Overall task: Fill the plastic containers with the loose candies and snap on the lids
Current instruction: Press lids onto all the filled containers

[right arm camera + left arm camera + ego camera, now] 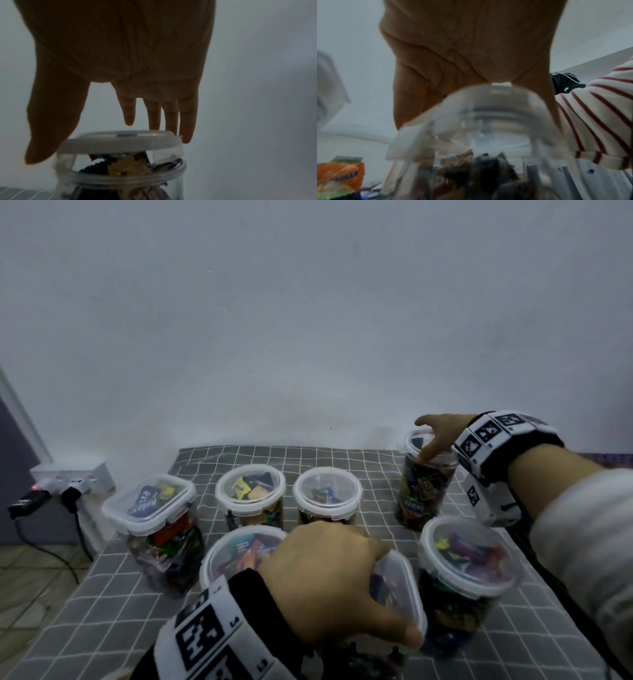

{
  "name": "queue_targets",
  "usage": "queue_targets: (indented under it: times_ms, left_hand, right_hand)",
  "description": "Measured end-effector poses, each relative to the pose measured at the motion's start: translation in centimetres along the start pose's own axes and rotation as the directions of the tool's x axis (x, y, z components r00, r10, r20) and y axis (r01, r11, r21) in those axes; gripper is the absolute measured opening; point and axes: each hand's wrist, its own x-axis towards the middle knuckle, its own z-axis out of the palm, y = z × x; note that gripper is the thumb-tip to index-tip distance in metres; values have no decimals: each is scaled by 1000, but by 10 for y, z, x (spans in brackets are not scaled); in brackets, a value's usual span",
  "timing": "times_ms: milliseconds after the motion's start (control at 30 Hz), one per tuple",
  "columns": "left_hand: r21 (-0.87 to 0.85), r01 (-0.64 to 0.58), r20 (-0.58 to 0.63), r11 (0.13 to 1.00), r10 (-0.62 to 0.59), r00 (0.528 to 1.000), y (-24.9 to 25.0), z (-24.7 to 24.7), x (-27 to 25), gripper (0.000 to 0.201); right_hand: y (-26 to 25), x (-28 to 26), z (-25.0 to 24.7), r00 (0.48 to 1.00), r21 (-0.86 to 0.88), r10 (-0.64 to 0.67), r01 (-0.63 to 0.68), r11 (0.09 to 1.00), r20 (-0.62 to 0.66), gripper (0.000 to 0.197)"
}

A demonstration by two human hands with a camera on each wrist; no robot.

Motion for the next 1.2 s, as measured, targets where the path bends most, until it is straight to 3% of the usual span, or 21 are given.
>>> queue_targets:
  times_ms: [100, 300, 500, 567, 633, 700, 767, 1067, 1200]
  left_hand:
    - [24, -13, -5, 1000, 13, 1000, -2, 1, 2, 80]
    - [-2, -26, -67, 1000, 26, 997, -5, 4, 3, 84]
    - [14, -32, -99, 999, 33, 995, -4, 7, 1, 84]
    - [10, -34, -102, 999, 35, 994, -4, 7, 0, 83]
    - [8, -35, -108, 999, 36, 994, -4, 8, -1, 82]
    - [23, -33, -123, 999, 35, 992, -4, 9, -2, 79]
    - [24, -26, -124, 999, 29, 992, -3, 9, -3, 77]
    - [15, -13, -147, 1000, 16, 989, 2, 9, -10, 76]
    - [-71, -1, -152, 997, -10, 988, 3, 10, -14, 72]
  right_hand:
    - [1, 9, 0, 997, 8, 4, -5, 1000, 73, 84]
    - [7, 12, 4, 995, -76, 32, -25, 997, 93, 81]
    - [7, 11, 5, 989, -1, 39, -39, 999, 142, 82]
    - [7, 10, 14, 993, -39, 49, -45, 998, 105, 84]
    - [9, 7, 27, 998, -109, 57, -59, 992, -23, 83]
    - [11, 3, 36, 993, -83, 71, -79, 993, -98, 81]
    - [14, -3, 37, 992, -21, 90, -93, 995, -93, 80]
    - [58, -77, 25, 971, -22, 195, -200, 980, -137, 83]
    - [72, -133, 19, 975, -38, 217, -219, 975, -51, 93]
